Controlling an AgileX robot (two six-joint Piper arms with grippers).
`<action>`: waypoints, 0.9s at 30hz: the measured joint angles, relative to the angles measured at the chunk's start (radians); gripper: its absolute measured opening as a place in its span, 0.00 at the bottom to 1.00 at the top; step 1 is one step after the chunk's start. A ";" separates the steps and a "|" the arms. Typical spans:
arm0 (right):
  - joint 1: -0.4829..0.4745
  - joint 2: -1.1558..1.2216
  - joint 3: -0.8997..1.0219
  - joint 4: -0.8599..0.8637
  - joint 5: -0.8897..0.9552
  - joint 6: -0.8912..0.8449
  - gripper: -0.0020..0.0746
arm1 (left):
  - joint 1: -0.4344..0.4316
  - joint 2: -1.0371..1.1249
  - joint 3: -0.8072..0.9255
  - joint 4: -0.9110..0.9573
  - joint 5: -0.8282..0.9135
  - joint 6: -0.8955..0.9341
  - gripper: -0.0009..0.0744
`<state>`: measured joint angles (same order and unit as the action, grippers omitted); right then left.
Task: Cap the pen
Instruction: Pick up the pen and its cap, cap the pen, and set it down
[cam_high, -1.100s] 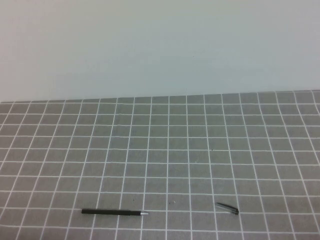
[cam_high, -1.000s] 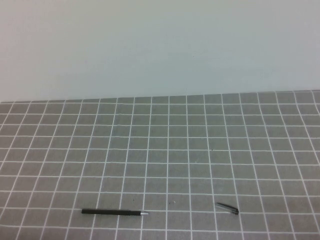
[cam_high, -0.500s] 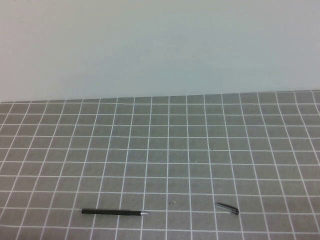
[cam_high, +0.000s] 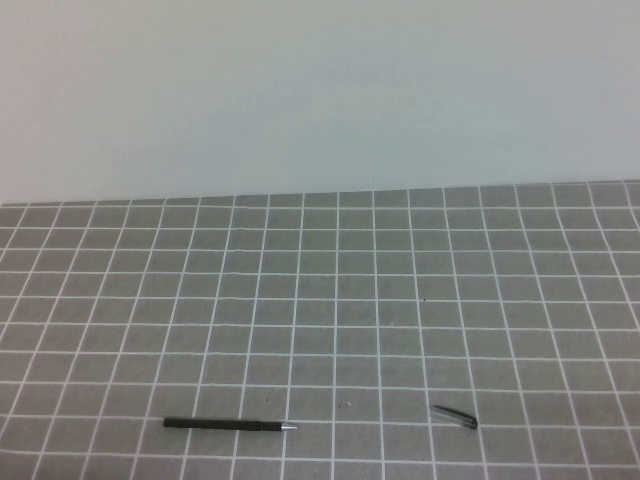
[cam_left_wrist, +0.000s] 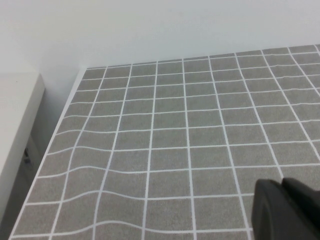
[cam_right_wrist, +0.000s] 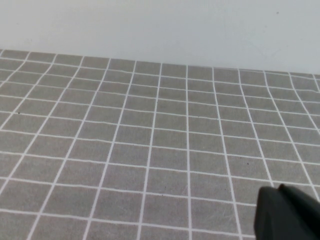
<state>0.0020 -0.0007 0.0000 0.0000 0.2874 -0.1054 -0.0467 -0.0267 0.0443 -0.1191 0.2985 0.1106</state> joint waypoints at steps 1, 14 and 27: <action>0.000 0.000 0.000 0.000 0.000 0.000 0.02 | 0.000 0.000 0.000 0.000 0.000 0.000 0.01; 0.000 0.000 0.000 0.000 0.000 0.000 0.02 | 0.000 0.000 0.000 -0.004 -0.010 0.000 0.01; 0.000 0.000 0.000 0.000 -0.251 0.000 0.02 | 0.000 0.000 0.000 -0.005 -0.508 0.001 0.01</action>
<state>0.0020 -0.0007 0.0000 0.0000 0.0369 -0.1054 -0.0467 -0.0267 0.0443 -0.1236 -0.2099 0.1115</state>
